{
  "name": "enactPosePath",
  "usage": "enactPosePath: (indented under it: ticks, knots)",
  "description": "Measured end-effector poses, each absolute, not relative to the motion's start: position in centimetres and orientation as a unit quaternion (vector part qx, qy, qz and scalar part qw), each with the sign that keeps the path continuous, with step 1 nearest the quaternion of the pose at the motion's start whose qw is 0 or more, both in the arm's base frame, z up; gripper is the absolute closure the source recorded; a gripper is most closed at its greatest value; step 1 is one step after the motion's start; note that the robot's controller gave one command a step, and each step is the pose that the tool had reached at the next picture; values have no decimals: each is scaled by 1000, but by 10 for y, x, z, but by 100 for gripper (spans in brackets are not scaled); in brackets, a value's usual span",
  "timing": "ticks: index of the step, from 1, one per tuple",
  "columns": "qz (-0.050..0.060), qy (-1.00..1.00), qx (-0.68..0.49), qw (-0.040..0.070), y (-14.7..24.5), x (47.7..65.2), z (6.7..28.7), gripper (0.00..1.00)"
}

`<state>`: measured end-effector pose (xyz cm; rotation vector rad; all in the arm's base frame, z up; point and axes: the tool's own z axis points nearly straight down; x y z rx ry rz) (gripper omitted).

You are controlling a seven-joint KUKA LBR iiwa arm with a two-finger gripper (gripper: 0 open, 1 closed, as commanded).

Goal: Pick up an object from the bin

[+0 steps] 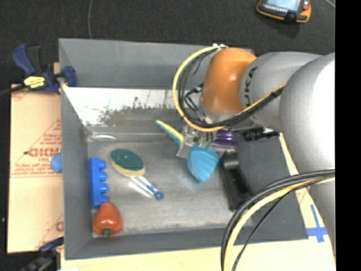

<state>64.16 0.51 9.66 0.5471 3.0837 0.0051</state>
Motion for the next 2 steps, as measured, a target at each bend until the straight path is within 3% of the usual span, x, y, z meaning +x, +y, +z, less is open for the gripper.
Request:
enactPosePath:
  ticks: [2]
  knots:
    - [2,985,174,7,4,643,180,100]
